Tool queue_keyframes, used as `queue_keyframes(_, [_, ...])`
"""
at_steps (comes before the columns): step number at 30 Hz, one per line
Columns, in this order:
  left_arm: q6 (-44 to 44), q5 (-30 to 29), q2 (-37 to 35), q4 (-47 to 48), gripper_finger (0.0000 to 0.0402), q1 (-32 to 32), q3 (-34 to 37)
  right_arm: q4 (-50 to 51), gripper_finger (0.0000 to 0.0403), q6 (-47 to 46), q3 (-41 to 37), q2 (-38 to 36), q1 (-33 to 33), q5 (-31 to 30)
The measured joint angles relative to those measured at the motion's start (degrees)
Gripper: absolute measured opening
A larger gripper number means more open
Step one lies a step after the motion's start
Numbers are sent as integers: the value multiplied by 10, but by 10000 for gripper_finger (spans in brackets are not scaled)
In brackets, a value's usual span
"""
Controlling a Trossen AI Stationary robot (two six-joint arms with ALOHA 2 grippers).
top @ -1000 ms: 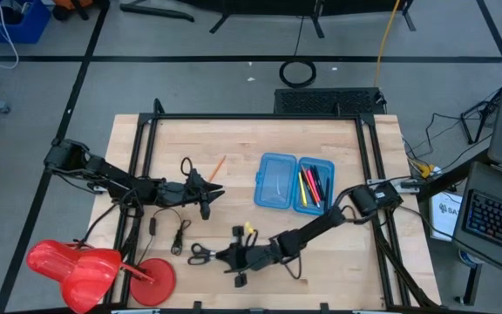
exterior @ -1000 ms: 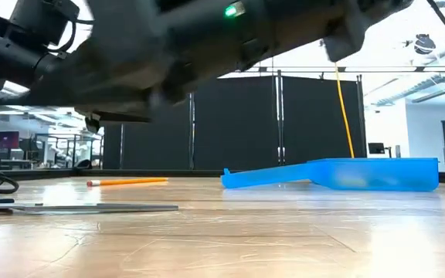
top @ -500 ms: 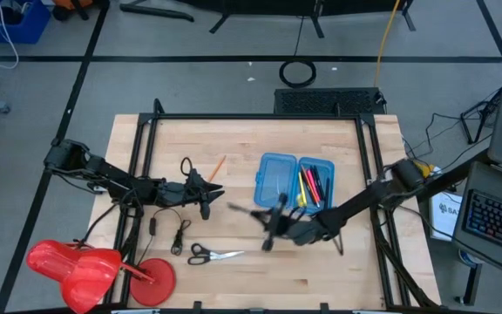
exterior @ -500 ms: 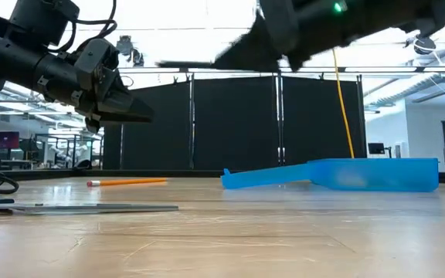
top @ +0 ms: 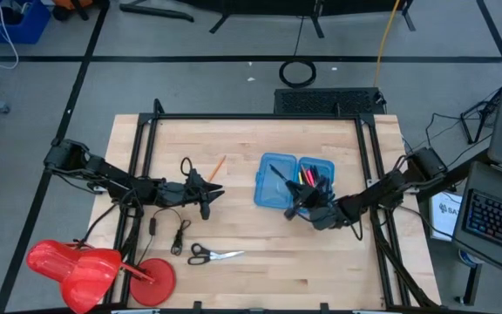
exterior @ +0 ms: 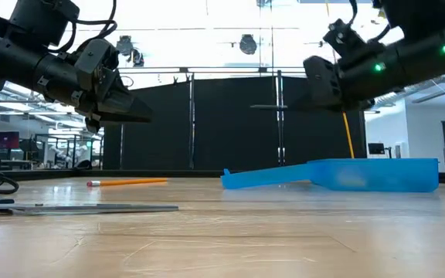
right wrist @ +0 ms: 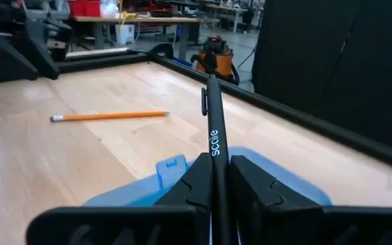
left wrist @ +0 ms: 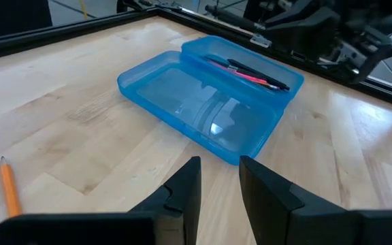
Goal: Pick & place school supplies into a supply box
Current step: Put the black pen into the blue supply box
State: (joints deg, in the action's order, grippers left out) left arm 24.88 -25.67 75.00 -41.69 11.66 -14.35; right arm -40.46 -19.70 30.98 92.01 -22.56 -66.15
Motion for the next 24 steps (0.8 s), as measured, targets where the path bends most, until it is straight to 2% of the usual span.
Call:
queue_keyframes(14, [0,0,0,4,104,0,0,79,23,-200,-71,0,-9,-61])
queue_keyframes(24, [5,0,0,14,104,0,0,149,23,-300,-75,0,-42,-91])
